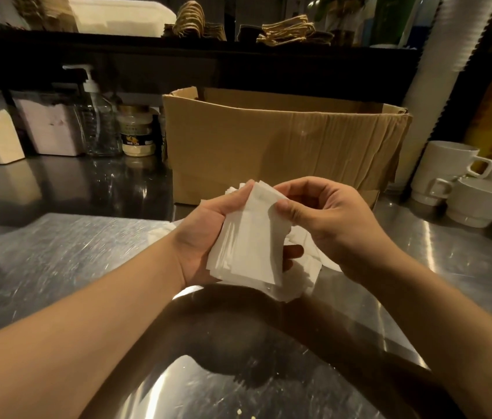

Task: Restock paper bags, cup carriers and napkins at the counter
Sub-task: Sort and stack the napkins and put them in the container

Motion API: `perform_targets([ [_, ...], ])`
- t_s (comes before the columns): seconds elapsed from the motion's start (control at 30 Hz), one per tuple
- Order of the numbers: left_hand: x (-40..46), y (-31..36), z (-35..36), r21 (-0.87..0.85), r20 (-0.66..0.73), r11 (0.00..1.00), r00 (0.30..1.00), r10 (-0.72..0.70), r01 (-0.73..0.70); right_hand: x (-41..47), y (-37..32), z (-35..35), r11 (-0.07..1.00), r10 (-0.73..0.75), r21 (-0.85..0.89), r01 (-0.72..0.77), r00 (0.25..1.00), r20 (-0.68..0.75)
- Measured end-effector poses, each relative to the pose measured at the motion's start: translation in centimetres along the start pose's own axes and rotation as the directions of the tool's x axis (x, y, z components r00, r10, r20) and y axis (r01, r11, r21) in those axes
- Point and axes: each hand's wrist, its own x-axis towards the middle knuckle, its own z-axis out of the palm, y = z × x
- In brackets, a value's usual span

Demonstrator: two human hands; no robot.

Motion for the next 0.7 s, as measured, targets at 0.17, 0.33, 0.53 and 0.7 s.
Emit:
perform_targets([
  [0.17, 0.2, -0.2, -0.3, 0.033, 0.052, 0.999, 0.999, -0.015, 0.013, -0.2, 0.5, 0.9, 0.998, 0.013, -0.060, -0.014, 1.000, -0.012],
  [0.33, -0.6, -0.3, -0.3, 0.070, 0.219, 0.992, 0.969, -0.114, 0.101, 0.2, 0.3, -0.5, 0.972, 0.119, -0.227, -0.061, 0.961, 0.251],
  [0.53, -1.2, -0.3, 0.1, 0.267, 0.303, 0.954, 0.927, -0.221, 0.140, -0.3, -0.3, -0.9, 0.987, 0.092, -0.156, -0.028, 0.900, 0.426],
  [0.7, -3.1, 1.0, 0.0, 0.129, 0.192, 0.989, 0.977, -0.097, 0.073, -1.3, -1.0, -1.3, 0.999, 0.027, -0.041, -0.017, 0.966, 0.258],
])
